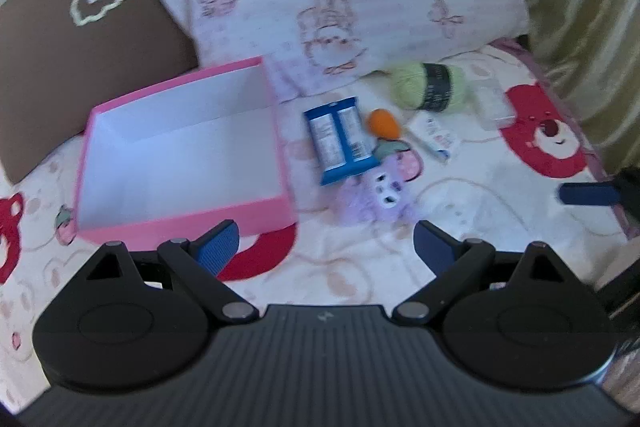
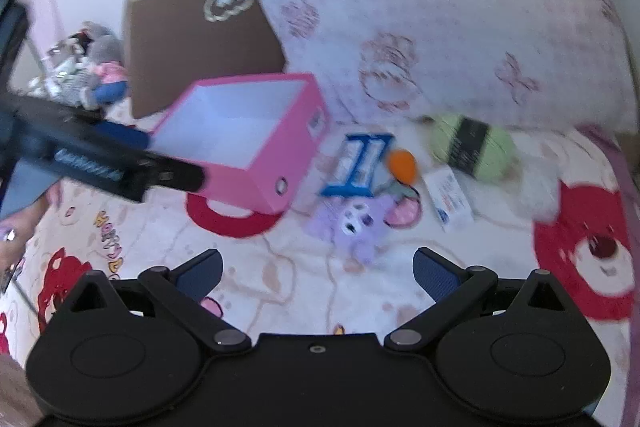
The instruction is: Organize objects
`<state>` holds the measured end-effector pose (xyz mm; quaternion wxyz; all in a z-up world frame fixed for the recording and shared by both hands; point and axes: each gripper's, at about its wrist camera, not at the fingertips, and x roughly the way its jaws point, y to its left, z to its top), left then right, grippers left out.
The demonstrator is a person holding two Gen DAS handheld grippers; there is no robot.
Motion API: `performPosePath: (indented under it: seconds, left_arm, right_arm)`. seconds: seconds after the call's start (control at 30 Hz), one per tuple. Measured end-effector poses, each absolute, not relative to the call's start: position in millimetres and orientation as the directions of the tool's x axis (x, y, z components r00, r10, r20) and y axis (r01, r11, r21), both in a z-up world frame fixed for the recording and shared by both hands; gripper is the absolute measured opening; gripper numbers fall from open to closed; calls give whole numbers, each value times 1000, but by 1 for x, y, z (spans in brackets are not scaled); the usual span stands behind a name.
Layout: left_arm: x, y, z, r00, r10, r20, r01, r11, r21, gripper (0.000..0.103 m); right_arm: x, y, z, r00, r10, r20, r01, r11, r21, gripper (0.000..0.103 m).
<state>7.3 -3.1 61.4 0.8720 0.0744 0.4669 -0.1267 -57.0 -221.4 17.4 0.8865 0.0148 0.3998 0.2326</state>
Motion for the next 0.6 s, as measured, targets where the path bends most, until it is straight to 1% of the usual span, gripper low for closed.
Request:
performPosePath:
  seconds: [0.17,0.27,0.33,0.43,0.5,0.6]
  left_arm:
    - [22,-22,49,530,-162,-832,314,949,16,95]
    - [29,-27,34,523,-180,-833,311,950,-10,95]
    - [29,-25,25,543,-193,-818,282,959,-39,95]
    - [26,-24,12,560,-220,-799,284,957,-64,95]
    - [28,-22,5,561,-226,-796,282,957,-73,95]
    - [30,-20,-2,574,-237,-784,285,955,-81,95]
  right_arm:
    - [-48,-207,5,570,451,-687,-482,860,165,102]
    - [-41,-202,-5,568,443,-693,-499,855,138,102]
    - [-37,-199,-12,572,439,-693,-504,854,125,102]
    - [-30,-194,-27,579,430,-693,-502,857,113,102]
    - [-25,-192,-33,567,452,-688,-510,849,137,102]
    - [-15,-191,-34,516,505,-692,-521,826,214,102]
